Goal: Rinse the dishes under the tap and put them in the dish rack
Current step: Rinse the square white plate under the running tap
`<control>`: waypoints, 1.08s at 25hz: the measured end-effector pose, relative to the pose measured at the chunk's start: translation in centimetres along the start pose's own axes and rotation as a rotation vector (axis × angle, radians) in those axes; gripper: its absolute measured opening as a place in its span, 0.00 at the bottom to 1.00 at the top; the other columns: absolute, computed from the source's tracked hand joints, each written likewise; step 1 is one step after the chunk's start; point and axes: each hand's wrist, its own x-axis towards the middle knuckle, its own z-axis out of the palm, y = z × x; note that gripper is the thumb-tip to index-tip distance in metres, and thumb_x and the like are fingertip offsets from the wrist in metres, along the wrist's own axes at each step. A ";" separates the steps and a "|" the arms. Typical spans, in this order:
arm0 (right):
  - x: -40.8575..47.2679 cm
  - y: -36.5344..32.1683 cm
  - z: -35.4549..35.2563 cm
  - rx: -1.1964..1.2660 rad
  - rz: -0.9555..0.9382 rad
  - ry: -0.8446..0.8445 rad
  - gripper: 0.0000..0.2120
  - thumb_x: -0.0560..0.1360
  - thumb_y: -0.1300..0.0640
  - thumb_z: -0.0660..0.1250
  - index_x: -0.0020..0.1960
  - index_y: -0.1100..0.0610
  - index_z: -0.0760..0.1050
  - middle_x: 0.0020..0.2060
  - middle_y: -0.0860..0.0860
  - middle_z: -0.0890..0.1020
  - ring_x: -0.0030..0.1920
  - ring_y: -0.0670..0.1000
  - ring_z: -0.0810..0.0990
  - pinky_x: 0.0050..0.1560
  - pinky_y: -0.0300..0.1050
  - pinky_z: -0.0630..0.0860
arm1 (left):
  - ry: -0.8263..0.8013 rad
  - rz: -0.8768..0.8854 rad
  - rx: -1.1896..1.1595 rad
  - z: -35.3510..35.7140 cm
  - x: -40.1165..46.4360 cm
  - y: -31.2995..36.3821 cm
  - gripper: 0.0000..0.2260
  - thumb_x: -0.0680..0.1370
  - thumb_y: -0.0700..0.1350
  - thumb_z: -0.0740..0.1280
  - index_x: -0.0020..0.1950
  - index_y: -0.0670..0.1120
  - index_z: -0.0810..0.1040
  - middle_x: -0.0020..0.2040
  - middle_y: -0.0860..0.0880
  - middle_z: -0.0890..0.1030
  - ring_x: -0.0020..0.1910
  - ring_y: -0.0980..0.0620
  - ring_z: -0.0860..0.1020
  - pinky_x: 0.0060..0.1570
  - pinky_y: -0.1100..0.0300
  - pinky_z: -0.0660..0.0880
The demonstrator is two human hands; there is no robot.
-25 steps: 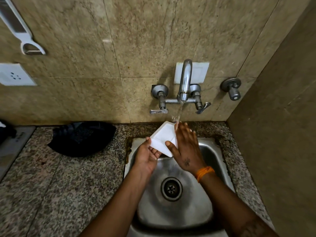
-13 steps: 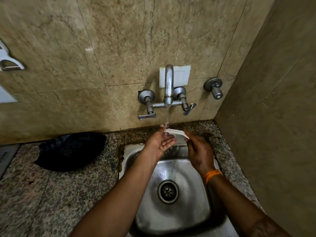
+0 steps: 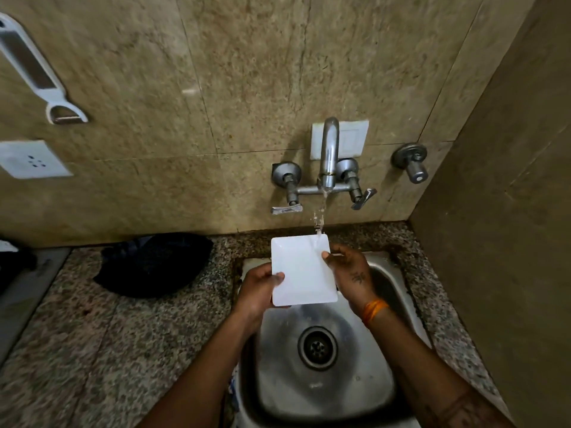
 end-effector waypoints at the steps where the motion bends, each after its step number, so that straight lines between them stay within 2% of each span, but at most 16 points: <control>1: 0.2 -0.5 0.2 0.042 -0.015 0.063 0.10 0.79 0.65 0.70 0.60 0.64 0.80 0.53 0.59 0.85 0.54 0.60 0.83 0.60 0.56 0.80 | 0.041 0.043 0.046 -0.2 -0.2 -0.2 0.10 0.81 0.36 0.65 0.55 0.46 0.85 0.48 0.46 0.88 0.44 0.47 0.86 0.40 0.54 0.80; 4: 1.3 -3.0 -1.1 0.158 -0.082 0.256 0.21 0.78 0.70 0.67 0.70 0.64 0.72 0.56 0.59 0.80 0.52 0.54 0.80 0.57 0.47 0.77 | 0.097 0.245 0.314 -0.2 -0.5 -0.5 0.11 0.80 0.35 0.66 0.55 0.45 0.86 0.51 0.45 0.88 0.50 0.45 0.85 0.50 0.50 0.81; 6: 2.3 -4.5 -2.7 0.108 -0.175 0.338 0.25 0.78 0.69 0.68 0.73 0.58 0.70 0.61 0.54 0.79 0.50 0.45 0.80 0.53 0.39 0.77 | 0.116 0.468 0.621 -0.1 -0.9 -0.4 0.11 0.79 0.37 0.66 0.58 0.45 0.85 0.51 0.48 0.88 0.48 0.48 0.85 0.50 0.52 0.81; 7: 2.7 -5.2 -3.3 0.078 -0.219 0.340 0.25 0.78 0.69 0.68 0.73 0.56 0.70 0.62 0.52 0.79 0.51 0.42 0.80 0.52 0.39 0.78 | 0.136 0.574 0.741 -0.1 -1.3 -0.2 0.12 0.79 0.38 0.66 0.60 0.46 0.85 0.50 0.48 0.88 0.47 0.48 0.85 0.47 0.53 0.81; 9: 3.5 -6.3 -4.1 0.039 -0.272 0.309 0.23 0.77 0.69 0.68 0.70 0.55 0.74 0.62 0.50 0.81 0.55 0.45 0.82 0.57 0.43 0.80 | 0.156 0.726 0.919 -0.1 -1.8 0.2 0.17 0.79 0.39 0.65 0.66 0.48 0.82 0.49 0.45 0.88 0.44 0.44 0.85 0.43 0.53 0.80; 12: 3.5 -7.5 -3.8 -0.048 -0.349 0.295 0.20 0.77 0.68 0.67 0.67 0.56 0.77 0.58 0.51 0.84 0.58 0.50 0.83 0.64 0.52 0.80 | 0.175 0.836 1.098 -0.2 -2.9 0.4 0.24 0.76 0.37 0.66 0.73 0.48 0.77 0.50 0.41 0.87 0.44 0.39 0.85 0.42 0.48 0.82; 16: 2.4 -8.1 -3.6 -0.250 -0.403 0.264 0.21 0.78 0.63 0.66 0.71 0.55 0.75 0.61 0.52 0.83 0.61 0.52 0.82 0.64 0.54 0.79 | 0.175 0.967 1.052 -1.1 -3.9 -0.5 0.25 0.74 0.32 0.70 0.71 0.41 0.78 0.48 0.38 0.87 0.41 0.38 0.85 0.38 0.48 0.82; 19: 0.4 -7.8 -4.4 -0.320 -0.401 0.178 0.26 0.77 0.65 0.66 0.73 0.51 0.73 0.60 0.45 0.80 0.59 0.49 0.81 0.61 0.44 0.77 | 0.208 0.977 0.967 -1.2 -5.1 -0.6 0.22 0.76 0.34 0.68 0.70 0.43 0.79 0.49 0.40 0.87 0.42 0.43 0.85 0.43 0.56 0.79; 21: -1.6 -6.7 -4.3 -0.518 -0.418 0.143 0.25 0.75 0.65 0.67 0.71 0.52 0.76 0.58 0.49 0.84 0.57 0.52 0.83 0.61 0.41 0.74 | 0.234 0.991 0.943 -1.5 -5.9 -0.7 0.21 0.77 0.37 0.66 0.70 0.44 0.79 0.51 0.42 0.87 0.45 0.46 0.85 0.45 0.58 0.78; 23: -3.8 -5.4 -3.2 -0.629 -0.370 -0.047 0.23 0.72 0.61 0.70 0.67 0.51 0.80 0.60 0.52 0.85 0.60 0.54 0.83 0.65 0.46 0.77 | 0.257 0.997 0.903 -2.0 -6.8 -0.8 0.20 0.78 0.39 0.65 0.71 0.46 0.79 0.53 0.43 0.87 0.46 0.49 0.84 0.48 0.63 0.76; 25: -5.7 -4.5 -2.0 -0.650 -0.316 -0.222 0.23 0.71 0.56 0.72 0.66 0.49 0.80 0.60 0.50 0.85 0.61 0.52 0.82 0.63 0.50 0.78 | 0.281 0.995 0.847 -2.9 -7.8 -0.7 0.20 0.79 0.41 0.65 0.71 0.49 0.78 0.56 0.45 0.86 0.49 0.53 0.83 0.51 0.72 0.72; 27: -6.8 -4.2 -0.7 -0.593 -0.390 -0.263 0.17 0.73 0.58 0.72 0.62 0.51 0.83 0.56 0.50 0.86 0.57 0.52 0.83 0.61 0.51 0.79 | 0.309 0.984 0.797 -4.3 -9.2 -0.6 0.18 0.80 0.41 0.65 0.70 0.49 0.79 0.58 0.47 0.86 0.51 0.55 0.83 0.53 0.78 0.69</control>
